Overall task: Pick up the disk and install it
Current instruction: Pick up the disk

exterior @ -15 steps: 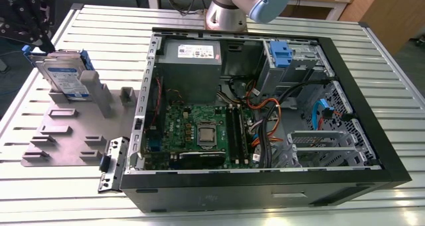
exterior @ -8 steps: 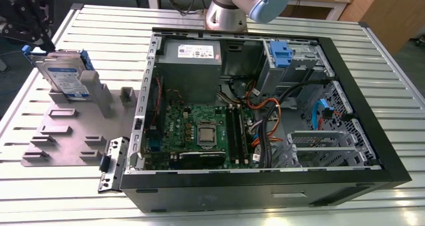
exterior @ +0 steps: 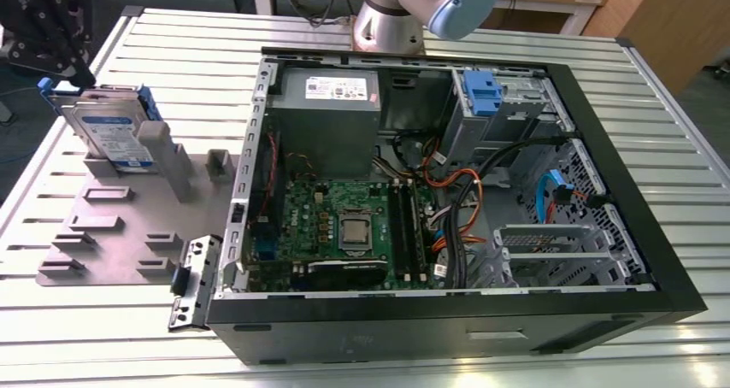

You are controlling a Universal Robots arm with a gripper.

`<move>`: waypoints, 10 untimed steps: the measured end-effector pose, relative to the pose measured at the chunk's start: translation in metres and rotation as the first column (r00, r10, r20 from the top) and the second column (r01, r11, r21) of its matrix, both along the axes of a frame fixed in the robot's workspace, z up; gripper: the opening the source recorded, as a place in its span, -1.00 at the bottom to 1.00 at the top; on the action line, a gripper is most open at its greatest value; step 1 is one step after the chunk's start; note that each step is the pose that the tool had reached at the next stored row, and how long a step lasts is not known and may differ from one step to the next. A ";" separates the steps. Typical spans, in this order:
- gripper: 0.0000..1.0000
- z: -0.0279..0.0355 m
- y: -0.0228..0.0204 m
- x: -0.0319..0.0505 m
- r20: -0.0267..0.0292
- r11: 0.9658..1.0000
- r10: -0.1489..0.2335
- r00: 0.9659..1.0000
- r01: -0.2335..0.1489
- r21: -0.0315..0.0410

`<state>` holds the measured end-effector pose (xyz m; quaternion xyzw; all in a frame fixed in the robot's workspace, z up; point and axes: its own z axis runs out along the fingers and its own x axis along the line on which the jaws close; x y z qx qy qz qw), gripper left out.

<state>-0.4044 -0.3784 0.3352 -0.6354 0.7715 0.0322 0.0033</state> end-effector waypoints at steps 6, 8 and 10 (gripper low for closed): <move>-0.79 -0.0011 0.0000 0.0033 0.000 0.999 0.050 0.999 -0.050 0.000; -0.79 -0.0013 0.0000 0.0036 0.000 0.999 0.050 0.999 -0.050 0.000; -0.79 -0.0020 0.0000 0.0040 0.000 0.999 0.050 0.999 -0.050 0.000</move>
